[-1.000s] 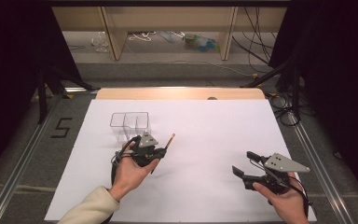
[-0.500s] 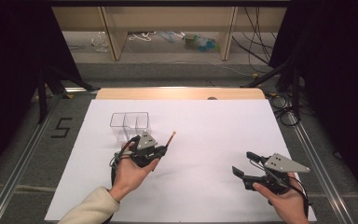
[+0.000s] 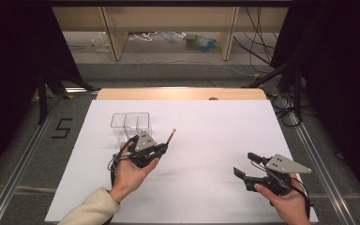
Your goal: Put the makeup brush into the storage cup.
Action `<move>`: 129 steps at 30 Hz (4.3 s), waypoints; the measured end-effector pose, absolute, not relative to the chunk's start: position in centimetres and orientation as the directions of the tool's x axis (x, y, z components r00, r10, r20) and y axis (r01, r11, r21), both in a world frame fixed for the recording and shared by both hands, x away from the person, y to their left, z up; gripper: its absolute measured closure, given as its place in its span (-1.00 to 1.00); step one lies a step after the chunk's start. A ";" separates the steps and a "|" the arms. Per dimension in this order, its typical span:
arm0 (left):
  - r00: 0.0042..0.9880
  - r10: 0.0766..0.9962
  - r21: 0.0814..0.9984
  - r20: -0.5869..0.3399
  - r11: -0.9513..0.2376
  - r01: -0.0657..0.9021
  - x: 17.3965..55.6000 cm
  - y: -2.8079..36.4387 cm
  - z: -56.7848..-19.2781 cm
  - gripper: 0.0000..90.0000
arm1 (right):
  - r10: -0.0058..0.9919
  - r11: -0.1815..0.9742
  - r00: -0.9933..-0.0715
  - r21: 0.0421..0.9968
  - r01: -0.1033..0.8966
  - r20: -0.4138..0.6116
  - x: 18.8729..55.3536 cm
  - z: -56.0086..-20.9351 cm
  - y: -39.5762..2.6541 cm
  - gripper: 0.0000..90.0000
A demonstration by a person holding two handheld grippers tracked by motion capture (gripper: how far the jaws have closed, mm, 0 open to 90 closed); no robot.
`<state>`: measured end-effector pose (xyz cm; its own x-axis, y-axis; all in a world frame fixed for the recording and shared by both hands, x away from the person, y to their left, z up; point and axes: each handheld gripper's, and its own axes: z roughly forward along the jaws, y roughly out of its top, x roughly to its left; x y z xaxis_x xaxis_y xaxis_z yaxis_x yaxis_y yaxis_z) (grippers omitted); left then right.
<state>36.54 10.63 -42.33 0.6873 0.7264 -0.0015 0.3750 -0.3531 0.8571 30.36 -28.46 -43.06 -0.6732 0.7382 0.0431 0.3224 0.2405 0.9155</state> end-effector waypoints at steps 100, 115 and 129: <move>0.607 0.794 0.932 -0.019 -0.205 0.297 36.3 13.1 -40.9 0.84 | 0.737 0.225 -0.673 0.921 0.317 0.052 30.5 -43.2 -28.5 -0.46; 0.601 0.799 0.942 -0.020 -0.185 0.278 36.3 13.5 -40.6 0.84 | 0.739 0.207 -0.671 0.930 0.306 0.057 30.5 -43.2 -28.4 -0.46; 0.596 0.803 0.948 -0.016 -0.177 0.264 36.3 13.6 -40.4 0.84 | 0.737 0.188 -0.674 0.942 0.278 0.052 31.1 -43.1 -28.2 -0.46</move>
<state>36.34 13.65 -40.42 0.5962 0.8027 -0.0159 0.2635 -0.1769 0.9483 31.07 -28.22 -43.15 -0.6741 0.7368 0.0519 0.2779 0.1879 0.9420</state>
